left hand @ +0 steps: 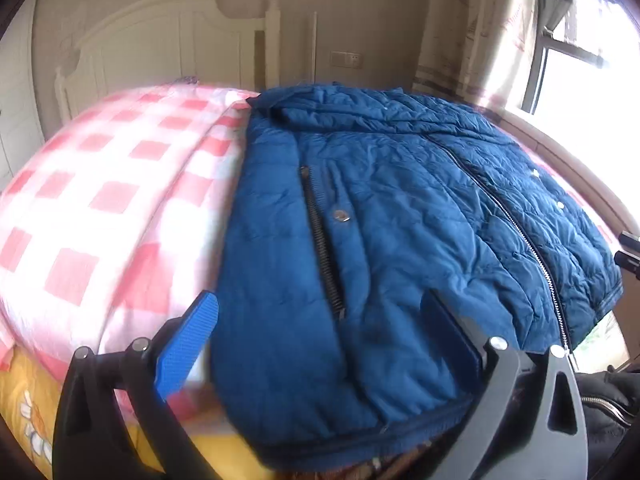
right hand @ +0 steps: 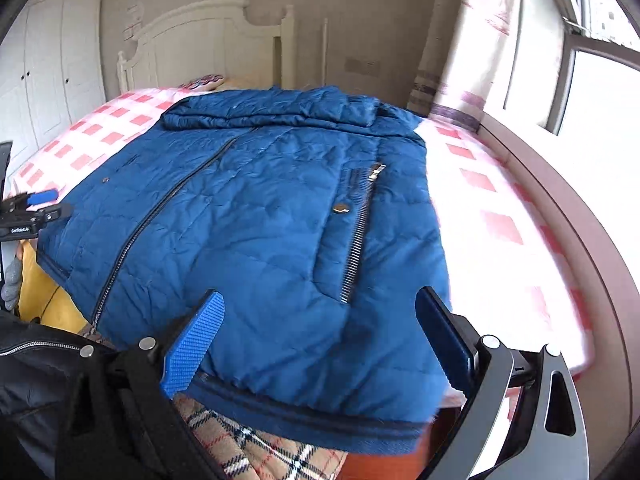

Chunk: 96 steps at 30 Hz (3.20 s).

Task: Fold large clothes

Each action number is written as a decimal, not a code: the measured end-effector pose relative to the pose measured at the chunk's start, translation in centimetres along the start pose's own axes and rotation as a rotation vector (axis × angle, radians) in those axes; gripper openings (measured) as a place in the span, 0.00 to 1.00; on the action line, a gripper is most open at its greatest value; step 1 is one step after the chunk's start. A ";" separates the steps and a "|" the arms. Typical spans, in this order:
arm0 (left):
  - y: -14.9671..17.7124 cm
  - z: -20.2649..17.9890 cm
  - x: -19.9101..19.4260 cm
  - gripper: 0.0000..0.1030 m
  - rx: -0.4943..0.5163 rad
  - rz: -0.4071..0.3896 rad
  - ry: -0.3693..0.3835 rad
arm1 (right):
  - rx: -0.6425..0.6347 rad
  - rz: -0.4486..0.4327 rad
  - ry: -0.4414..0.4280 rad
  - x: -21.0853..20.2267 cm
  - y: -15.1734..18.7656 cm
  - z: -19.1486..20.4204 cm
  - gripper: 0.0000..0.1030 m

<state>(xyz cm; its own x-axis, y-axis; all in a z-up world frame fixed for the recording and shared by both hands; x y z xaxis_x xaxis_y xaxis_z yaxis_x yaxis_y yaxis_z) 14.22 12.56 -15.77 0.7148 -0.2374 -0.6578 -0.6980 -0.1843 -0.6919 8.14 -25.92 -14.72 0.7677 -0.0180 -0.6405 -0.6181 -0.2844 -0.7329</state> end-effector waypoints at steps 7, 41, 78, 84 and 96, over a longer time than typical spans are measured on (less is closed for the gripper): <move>3.3 6.5 -2.5 0.98 -0.320 0.124 0.249 | 0.381 -0.033 -0.188 -0.7 7.3 -4.2 0.89; 1.6 1.1 -2.3 0.60 -0.298 0.108 0.505 | 0.362 -0.344 -0.520 -1.3 2.4 -0.8 0.57; -18.5 0.1 -5.7 0.27 -0.616 0.003 0.850 | 0.305 -0.545 -0.470 -8.9 -16.6 -4.4 0.23; -23.8 0.7 10.8 0.30 -0.814 0.112 0.607 | 0.533 -0.272 -0.410 8.7 -21.1 -9.6 0.23; -23.6 1.8 16.9 0.83 -0.857 0.171 0.686 | 0.906 -0.278 -0.637 18.9 -16.7 -12.7 0.79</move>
<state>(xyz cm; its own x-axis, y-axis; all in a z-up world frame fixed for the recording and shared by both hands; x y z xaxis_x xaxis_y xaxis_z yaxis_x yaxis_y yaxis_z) 42.85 14.65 -11.06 0.6158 -0.7512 -0.2377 -0.7733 -0.6341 0.0007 35.10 -33.71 -11.71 0.8315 0.5006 -0.2408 -0.5333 0.5980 -0.5983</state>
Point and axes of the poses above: each gripper's, at about its wrist camera, not at the fingertips, and x roughly the way its jaws point, z to its left, y to its underside, the point moved 9 cm from there along x, roughly the way its jaws point, and after that the axes turned 15 degrees about -x, right-handed, at the moved point
